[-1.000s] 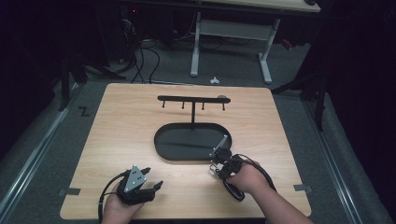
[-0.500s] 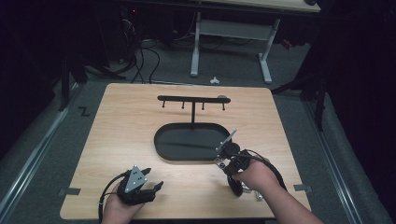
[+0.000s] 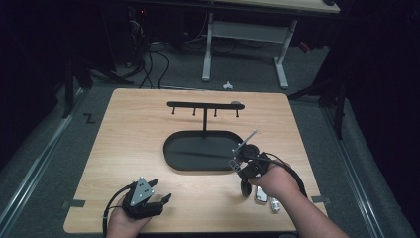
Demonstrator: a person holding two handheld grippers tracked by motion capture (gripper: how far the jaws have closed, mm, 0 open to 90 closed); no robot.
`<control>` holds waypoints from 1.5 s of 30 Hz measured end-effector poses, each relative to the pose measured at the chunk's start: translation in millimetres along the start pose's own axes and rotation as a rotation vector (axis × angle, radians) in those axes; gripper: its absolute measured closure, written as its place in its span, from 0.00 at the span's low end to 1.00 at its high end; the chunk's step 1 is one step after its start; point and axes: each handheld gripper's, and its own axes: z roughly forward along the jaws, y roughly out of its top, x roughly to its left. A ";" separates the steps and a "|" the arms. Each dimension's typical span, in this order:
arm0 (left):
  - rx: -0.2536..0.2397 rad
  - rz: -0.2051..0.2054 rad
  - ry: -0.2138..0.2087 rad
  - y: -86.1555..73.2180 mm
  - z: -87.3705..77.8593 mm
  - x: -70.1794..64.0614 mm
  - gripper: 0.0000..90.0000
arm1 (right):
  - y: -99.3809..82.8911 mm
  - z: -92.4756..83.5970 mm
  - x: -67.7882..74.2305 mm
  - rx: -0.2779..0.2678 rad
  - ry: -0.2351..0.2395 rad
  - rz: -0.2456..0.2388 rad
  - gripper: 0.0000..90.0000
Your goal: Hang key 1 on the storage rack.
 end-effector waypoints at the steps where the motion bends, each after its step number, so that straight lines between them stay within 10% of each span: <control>1: 0.000 0.000 0.000 0.0 0.0 0.0 0.37 | 0.0 0.0 0.0 0.000 0.000 0.000 0.89; 45: -0.014 -0.032 0.016 -6.8 -11.9 5.6 0.37 | 83.7 -50.4 -4.1 -0.127 -0.049 -0.015 0.89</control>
